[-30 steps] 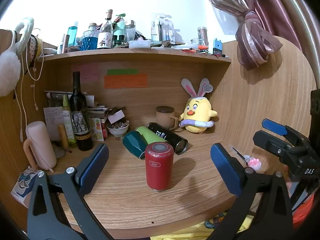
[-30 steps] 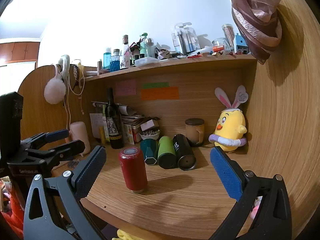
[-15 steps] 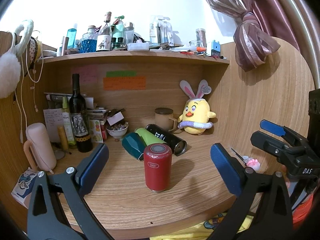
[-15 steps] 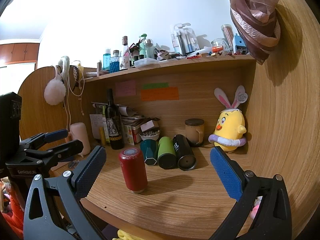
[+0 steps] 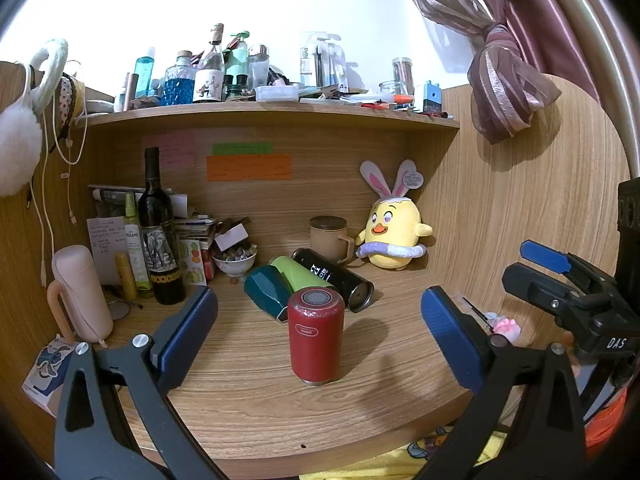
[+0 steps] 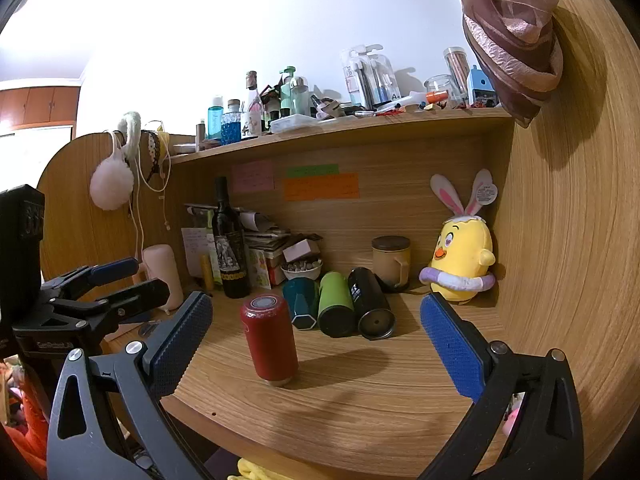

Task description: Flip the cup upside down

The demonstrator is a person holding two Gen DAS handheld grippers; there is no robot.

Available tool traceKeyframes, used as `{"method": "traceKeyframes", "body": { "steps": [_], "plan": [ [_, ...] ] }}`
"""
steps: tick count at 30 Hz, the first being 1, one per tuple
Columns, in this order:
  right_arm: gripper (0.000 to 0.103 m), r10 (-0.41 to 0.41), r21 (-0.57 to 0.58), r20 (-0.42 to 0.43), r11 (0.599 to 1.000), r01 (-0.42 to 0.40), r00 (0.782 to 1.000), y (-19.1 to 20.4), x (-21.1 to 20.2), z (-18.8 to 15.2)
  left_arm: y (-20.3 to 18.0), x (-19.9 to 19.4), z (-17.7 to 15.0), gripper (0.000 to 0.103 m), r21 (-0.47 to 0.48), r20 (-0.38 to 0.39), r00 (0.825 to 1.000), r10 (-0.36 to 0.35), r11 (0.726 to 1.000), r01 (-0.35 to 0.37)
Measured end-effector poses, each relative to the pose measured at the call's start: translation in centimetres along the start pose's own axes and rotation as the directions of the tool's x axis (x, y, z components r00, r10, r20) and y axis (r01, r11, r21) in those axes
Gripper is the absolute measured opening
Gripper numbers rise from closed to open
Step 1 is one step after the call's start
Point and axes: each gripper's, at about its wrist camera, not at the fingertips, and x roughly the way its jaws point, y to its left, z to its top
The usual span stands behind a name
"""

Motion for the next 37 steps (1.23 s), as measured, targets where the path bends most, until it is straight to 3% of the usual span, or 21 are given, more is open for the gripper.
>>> {"method": "traceKeyframes", "body": {
  "steps": [37],
  "plan": [
    [0.103,0.001,0.005,-0.007,1.0,-0.001,1.0,0.81,0.11,-0.13,0.02,0.71,-0.17,0.103,-0.022,-0.031,0.999,-0.017,1.0,0.017]
  ]
}}
